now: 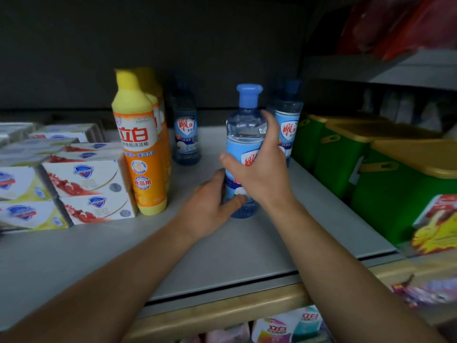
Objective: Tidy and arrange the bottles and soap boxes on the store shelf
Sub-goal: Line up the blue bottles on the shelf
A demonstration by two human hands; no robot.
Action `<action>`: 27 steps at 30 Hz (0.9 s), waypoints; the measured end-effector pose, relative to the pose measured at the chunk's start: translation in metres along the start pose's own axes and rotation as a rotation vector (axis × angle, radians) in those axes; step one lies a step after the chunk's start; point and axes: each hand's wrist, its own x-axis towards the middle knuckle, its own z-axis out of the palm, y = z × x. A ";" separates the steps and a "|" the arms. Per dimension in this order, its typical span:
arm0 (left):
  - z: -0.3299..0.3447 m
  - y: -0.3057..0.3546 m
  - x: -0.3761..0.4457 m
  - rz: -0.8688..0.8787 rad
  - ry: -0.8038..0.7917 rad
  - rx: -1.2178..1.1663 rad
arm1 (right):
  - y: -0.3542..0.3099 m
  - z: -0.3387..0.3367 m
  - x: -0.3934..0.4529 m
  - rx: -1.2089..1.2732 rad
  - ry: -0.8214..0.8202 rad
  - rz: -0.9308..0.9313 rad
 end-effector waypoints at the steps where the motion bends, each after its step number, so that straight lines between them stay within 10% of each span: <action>1: -0.001 0.001 0.000 -0.002 -0.015 0.017 | 0.001 -0.002 -0.004 -0.046 -0.017 0.025; 12: 0.003 -0.010 -0.004 -0.017 -0.353 0.496 | 0.028 -0.083 0.003 -0.279 0.060 0.294; 27: 0.004 -0.010 -0.006 -0.002 -0.329 0.477 | 0.085 -0.075 -0.007 -0.452 -0.003 0.494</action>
